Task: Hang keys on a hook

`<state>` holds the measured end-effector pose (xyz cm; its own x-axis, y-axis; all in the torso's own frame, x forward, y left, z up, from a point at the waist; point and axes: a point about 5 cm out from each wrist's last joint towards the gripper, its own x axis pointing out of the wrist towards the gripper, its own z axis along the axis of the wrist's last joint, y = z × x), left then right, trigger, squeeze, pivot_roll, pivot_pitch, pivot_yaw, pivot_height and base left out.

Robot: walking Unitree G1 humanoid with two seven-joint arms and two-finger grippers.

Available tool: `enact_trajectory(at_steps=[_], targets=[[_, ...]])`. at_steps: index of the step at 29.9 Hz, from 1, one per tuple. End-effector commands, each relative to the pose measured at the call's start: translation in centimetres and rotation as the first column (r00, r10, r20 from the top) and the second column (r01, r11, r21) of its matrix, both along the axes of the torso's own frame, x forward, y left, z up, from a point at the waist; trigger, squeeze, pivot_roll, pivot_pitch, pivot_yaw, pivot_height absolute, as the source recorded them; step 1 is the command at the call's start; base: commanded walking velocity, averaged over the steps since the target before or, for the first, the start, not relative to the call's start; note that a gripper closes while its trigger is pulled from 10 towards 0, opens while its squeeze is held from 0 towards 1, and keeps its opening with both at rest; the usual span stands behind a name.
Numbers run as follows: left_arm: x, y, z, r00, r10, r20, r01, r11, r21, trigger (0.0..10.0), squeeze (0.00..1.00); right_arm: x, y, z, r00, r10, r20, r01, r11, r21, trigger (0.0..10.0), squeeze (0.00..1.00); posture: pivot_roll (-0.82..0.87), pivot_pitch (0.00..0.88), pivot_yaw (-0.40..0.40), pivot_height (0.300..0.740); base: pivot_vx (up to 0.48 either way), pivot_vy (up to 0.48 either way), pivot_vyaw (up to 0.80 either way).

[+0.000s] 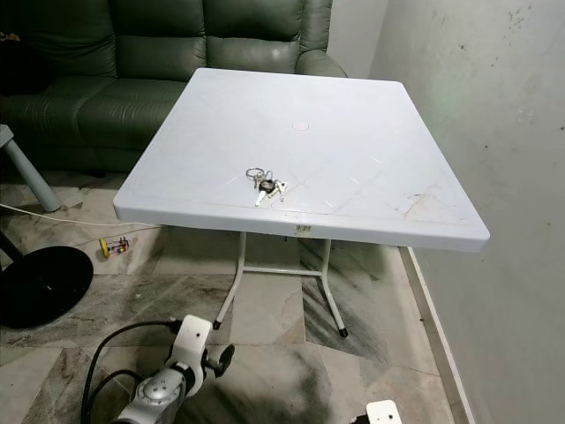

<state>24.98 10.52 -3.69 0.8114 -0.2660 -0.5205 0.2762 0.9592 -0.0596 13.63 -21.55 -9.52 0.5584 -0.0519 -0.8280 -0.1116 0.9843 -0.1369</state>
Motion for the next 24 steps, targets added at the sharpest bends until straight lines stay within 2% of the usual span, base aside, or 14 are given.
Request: enact_trajectory(at_steps=[1, 2, 4, 6, 10, 13, 16, 17, 18, 19, 20, 21, 23, 24], targets=[[1.3, -0.2, 1.2, 0.998, 0.033, 0.062, -0.030, 0.999, -0.043, 10.0, 0.00, 1.2, -0.5, 0.6, 0.998, -0.010, 0.057, 0.010, 1.000, 0.003, 10.0, 0.00, -0.04, 0.000, -0.071, 0.740, 0.000, 0.000, 0.00], [2.1, -0.2, 2.0, 0.992, 0.067, 0.104, -0.060, 0.996, -0.072, 10.0, 0.00, 2.0, -0.4, 1.0, 0.995, -0.018, 0.096, 0.017, 1.000, 0.015, 10.0, 0.00, -0.04, 0.000, -0.071, 0.740, 0.000, 0.000, 0.00], [2.4, -0.2, 2.3, 0.989, 0.085, 0.118, -0.074, 0.993, -0.093, 10.0, 0.00, 2.4, -0.4, 1.2, 0.993, -0.020, 0.113, 0.018, 1.000, 0.020, 10.0, 0.00, -0.04, 0.000, -0.071, 0.740, 0.000, 0.000, 0.00], [3.3, -0.1, 3.3, 0.979, 0.125, 0.163, -0.103, 0.985, -0.139, 10.0, 0.00, 3.6, -0.4, 1.9, 0.985, -0.024, 0.173, 0.018, 0.999, 0.036, 10.0, 0.00, -0.05, 0.000, -0.068, 0.740, 0.000, 0.000, 0.00], [5.4, 0.0, 6.1, 0.936, 0.185, 0.298, -0.123, 0.969, -0.217, 10.0, 0.00, 7.3, 0.0, 4.2, 0.933, -0.030, 0.359, -0.001, 0.996, 0.087, 10.0, 0.00, -0.05, 0.000, -0.062, 0.740, 0.000, 0.000, 0.00], [6.0, 0.2, 6.8, 0.925, 0.212, 0.316, -0.137, 0.961, -0.241, 10.0, 0.00, 8.1, 0.2, 4.9, 0.913, -0.029, 0.406, -0.013, 0.995, 0.099, 10.0, 0.00, -0.05, 0.000, -0.061, 0.740, 0.000, 0.000, 0.00], [6.9, 0.8, 8.2, 0.895, 0.248, 0.370, -0.148, 0.950, -0.276, 10.0, 0.00, 9.7, 0.5, 6.3, 0.868, -0.041, 0.495, -0.025, 0.992, 0.125, 10.0, 0.00, -0.05, 0.000, -0.058, 0.740, 0.000, 0.000, 0.00], [6.9, 0.8, 8.2, 0.895, 0.248, 0.370, -0.148, 0.950, -0.276, 10.0, 0.00, 9.7, 0.5, 6.3, 0.868, -0.041, 0.495, -0.025, 0.992, 0.125, 10.0, 0.00, -0.05, 0.000, -0.058, 0.740, 0.000, 0.000, 0.00], [7.3, 1.3, 9.0, 0.877, 0.264, 0.400, -0.155, 0.946, -0.286, 10.0, 0.00, 10.6, 0.8, 7.2, 0.837, -0.045, 0.545, -0.040, 0.989, 0.143, 10.0, 0.00, -0.05, 0.000, -0.055, 0.740, 0.000, 0.000, 0.00], [7.3, 1.3, 9.0, 0.877, 0.264, 0.400, -0.155, 0.946, -0.286, 10.0, 0.00, 10.6, 0.8, 7.2, 0.837, -0.045, 0.545, -0.040, 0.989, 0.143, 10.0, 0.00, -0.05, 0.000, -0.055, 0.740, 0.000, 0.000, 0.00], [7.5, 1.6, 9.5, 0.866, 0.272, 0.419, -0.156, 0.944, -0.291, 10.0, 0.00, 11.1, 0.9, 7.7, 0.816, -0.049, 0.576, -0.049, 0.987, 0.153, 10.0, 0.00, -0.05, 0.000, -0.054, 0.740, 0.000, 0.000, 0.00], [7.8, 2.1, 10.2, 0.846, 0.285, 0.451, -0.160, 0.942, -0.296, 10.0, 0.00, 11.7, 1.1, 8.7, 0.780, -0.061, 0.623, -0.060, 0.983, 0.171, 10.0, 0.00, -0.05, 0.000, -0.054, 0.740, 0.000, 0.000, 0.00], [7.8, 2.4, 10.4, 0.839, 0.295, 0.457, -0.164, 0.938, -0.305, 10.0, 0.00, 12.0, 1.2, 9.0, 0.766, -0.064, 0.639, -0.064, 0.983, 0.174, 10.0, 0.00, -0.05, 0.000, -0.054, 0.740, 0.000, 0.000, 0.00], [7.8, 2.8, 10.6, 0.830, 0.306, 0.466, -0.170, 0.935, -0.310, 10.0, 0.00, 12.3, 1.3, 9.5, 0.745, -0.072, 0.663, -0.067, 0.981, 0.182, 10.0, 0.00, -0.06, 0.000, -0.044, 0.740, 0.000, 0.000, 0.00]])
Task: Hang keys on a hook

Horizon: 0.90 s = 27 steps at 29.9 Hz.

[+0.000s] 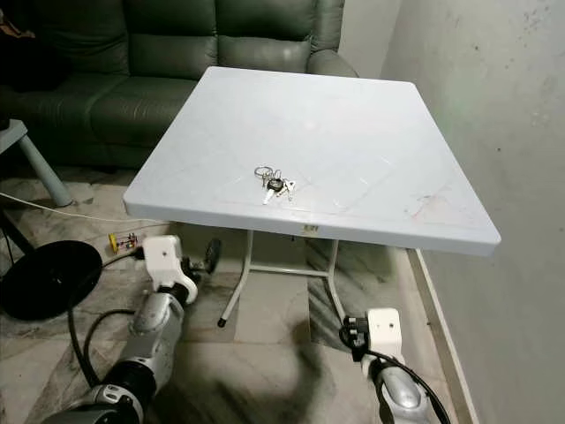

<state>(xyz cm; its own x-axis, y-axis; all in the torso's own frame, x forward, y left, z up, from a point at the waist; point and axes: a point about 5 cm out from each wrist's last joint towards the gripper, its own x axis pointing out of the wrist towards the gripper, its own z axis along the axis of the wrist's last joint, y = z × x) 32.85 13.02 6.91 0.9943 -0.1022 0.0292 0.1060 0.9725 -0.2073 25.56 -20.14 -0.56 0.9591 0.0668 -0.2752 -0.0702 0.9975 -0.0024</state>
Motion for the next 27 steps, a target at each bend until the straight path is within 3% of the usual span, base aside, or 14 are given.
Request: enact_trajectory(at_steps=[1, 9, 10, 13, 18, 27], targets=[[0.0, 1.1, 0.6, 0.999, 0.032, 0.024, -0.031, 0.999, -0.013, 10.0, 0.00, 0.9, -0.1, 1.7, 0.995, -0.024, 0.101, 0.021, 0.999, 0.032, 10.0, 0.00, -0.06, 0.000, -0.039, 0.740, 0.000, 0.000, 0.00], [-0.4, 2.8, 2.6, 0.991, 0.071, 0.112, -0.072, 0.997, 0.005, 10.0, 0.00, 1.7, 0.9, 5.1, 0.967, 0.002, 0.255, -0.019, 0.998, 0.066, 10.0, 0.00, -0.07, 0.000, -0.036, 0.740, 0.000, 0.000, 0.00], [-0.8, 3.1, 3.7, 0.987, 0.060, 0.147, -0.062, 0.998, 0.006, 10.0, 0.00, 1.7, 1.6, 6.7, 0.952, 0.020, 0.307, -0.046, 0.996, 0.079, 10.0, 0.00, -0.06, 0.000, -0.040, 0.740, 0.000, 0.000, 0.00], [-1.2, 3.0, 4.9, 0.985, 0.034, 0.171, -0.033, 0.999, -0.006, 10.0, 0.00, 1.7, 2.2, 8.2, 0.937, 0.036, 0.349, -0.073, 0.993, 0.094, 10.0, 0.00, -0.06, 0.000, -0.042, 0.740, 0.000, 0.000, 0.00], [-1.9, 2.2, 5.8, 0.987, -0.012, 0.162, 0.016, 1.000, -0.024, 10.0, 0.00, 1.9, 3.6, 11.0, 0.904, 0.082, 0.419, -0.140, 0.984, 0.108, 10.0, 0.00, -0.06, 0.000, -0.043, 0.740, 0.000, 0.000, 0.00], [-3.2, 1.6, 6.6, 0.992, -0.035, 0.119, 0.042, 0.997, -0.063, 10.0, 0.00, 1.6, 5.2, 13.6, 0.878, 0.159, 0.452, -0.215, 0.974, 0.075, 10.0, 0.00, -0.05, 0.000, -0.045, 0.740, 0.000, 0.000, 0.00]])
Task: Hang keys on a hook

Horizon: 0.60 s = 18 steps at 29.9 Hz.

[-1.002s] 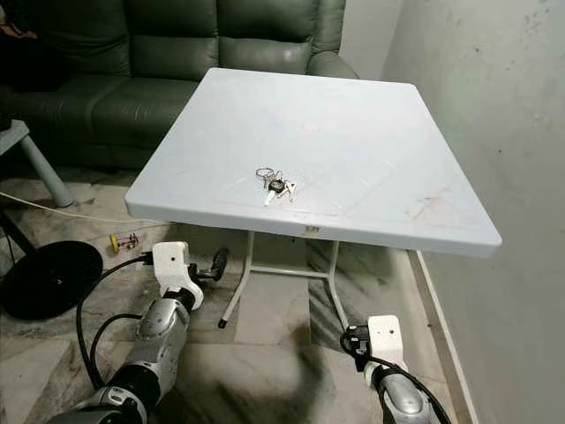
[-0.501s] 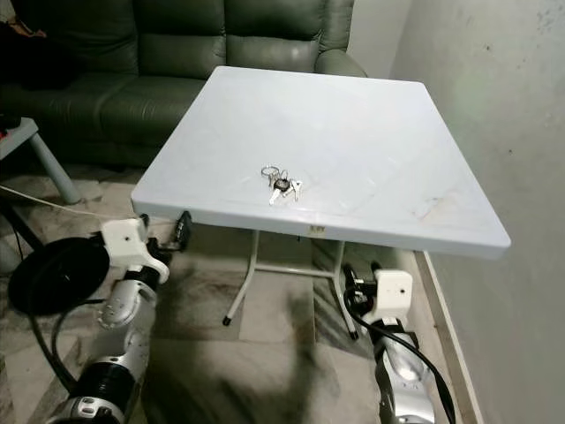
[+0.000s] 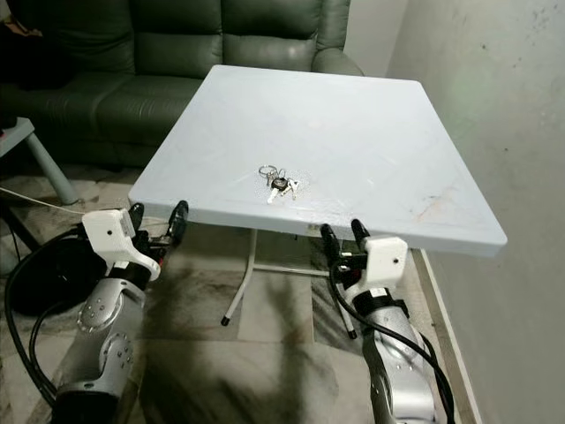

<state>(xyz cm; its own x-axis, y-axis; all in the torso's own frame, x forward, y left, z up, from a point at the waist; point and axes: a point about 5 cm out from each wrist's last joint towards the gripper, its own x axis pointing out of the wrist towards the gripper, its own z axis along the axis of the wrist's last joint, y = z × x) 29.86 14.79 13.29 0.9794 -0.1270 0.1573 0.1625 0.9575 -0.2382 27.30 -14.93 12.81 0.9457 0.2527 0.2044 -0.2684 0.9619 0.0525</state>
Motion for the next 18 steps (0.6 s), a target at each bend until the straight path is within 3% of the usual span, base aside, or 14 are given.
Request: enact_trajectory(at_steps=[1, 13, 18], targets=[[-0.4, 0.0, 0.3, 1.000, -0.007, -0.019, 0.007, 1.000, -0.014, 10.0, 0.00, -0.2, 0.2, 0.3, 1.000, 0.013, -0.016, -0.013, 1.000, -0.025, 10.0, 0.00, -0.05, 0.000, -0.047, 0.740, 0.000, 0.000, 0.00], [-0.6, 0.7, 1.1, 0.999, 0.006, -0.036, -0.007, 0.999, -0.044, 10.0, 0.00, 0.1, 0.3, 1.1, 0.998, 0.048, -0.031, -0.051, 0.995, -0.081, 10.0, 0.00, -0.04, 0.002, -0.050, 0.740, 0.000, 0.000, 0.00], [-0.5, 0.2, 1.4, 0.999, -0.016, -0.037, 0.015, 1.000, -0.022, 10.0, 0.00, 0.2, 0.7, 1.5, 0.998, 0.062, -0.025, -0.064, 0.994, -0.086, 10.0, 0.00, -0.04, 0.007, -0.047, 0.740, 0.301, 0.000, 0.00]])
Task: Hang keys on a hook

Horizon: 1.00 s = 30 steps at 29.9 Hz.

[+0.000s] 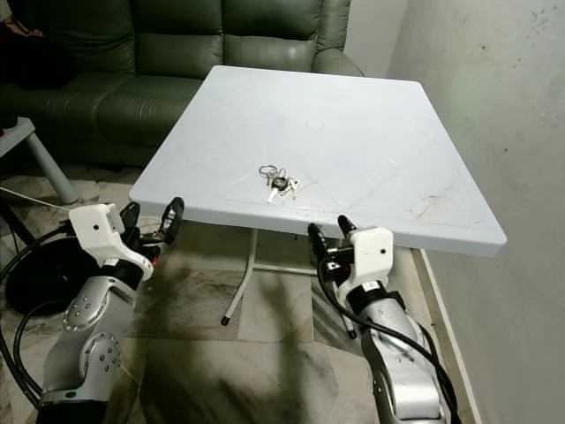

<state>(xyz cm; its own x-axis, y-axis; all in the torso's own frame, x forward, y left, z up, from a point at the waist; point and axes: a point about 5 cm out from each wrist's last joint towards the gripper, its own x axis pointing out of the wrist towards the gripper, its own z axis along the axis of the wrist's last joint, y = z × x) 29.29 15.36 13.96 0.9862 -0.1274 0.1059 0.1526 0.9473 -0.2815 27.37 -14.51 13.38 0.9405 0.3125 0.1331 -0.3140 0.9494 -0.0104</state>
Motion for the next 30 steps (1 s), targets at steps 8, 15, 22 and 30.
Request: enact_trajectory(at_steps=[8, 15, 22, 30], targets=[[0.06, -0.68, 0.87, 1.000, -0.022, 0.008, 0.022, 1.000, 0.015, 10.0, 0.00, 0.08, 0.50, 1.11, 0.999, 0.024, 0.025, -0.024, 1.000, -0.005, 10.0, 0.00, -0.04, 0.010, -0.044, 0.740, 0.379, 0.000, 0.00], [0.00, -0.91, 0.90, 1.000, -0.030, 0.000, 0.030, 0.999, 0.010, 10.0, 0.00, -0.02, 0.54, 1.14, 0.999, 0.027, 0.018, -0.027, 1.000, -0.006, 10.0, 0.00, -0.04, 0.010, -0.044, 0.740, 0.382, 0.000, 0.00], [-0.01, -1.02, 0.97, 1.000, -0.030, -0.003, 0.030, 1.000, 0.006, 10.0, 0.00, 0.00, 0.61, 1.22, 0.999, 0.036, 0.018, -0.035, 0.999, -0.011, 10.0, 0.00, -0.04, 0.010, -0.046, 0.740, 0.382, 0.000, 0.00], [-0.13, -1.09, 0.98, 1.000, -0.027, -0.005, 0.027, 1.000, -0.002, 10.0, 0.00, -0.04, 0.82, 1.28, 0.999, 0.052, 0.016, -0.052, 0.999, -0.014, 10.0, 0.00, -0.04, 0.010, -0.048, 0.740, 0.380, 0.000, 0.00]])
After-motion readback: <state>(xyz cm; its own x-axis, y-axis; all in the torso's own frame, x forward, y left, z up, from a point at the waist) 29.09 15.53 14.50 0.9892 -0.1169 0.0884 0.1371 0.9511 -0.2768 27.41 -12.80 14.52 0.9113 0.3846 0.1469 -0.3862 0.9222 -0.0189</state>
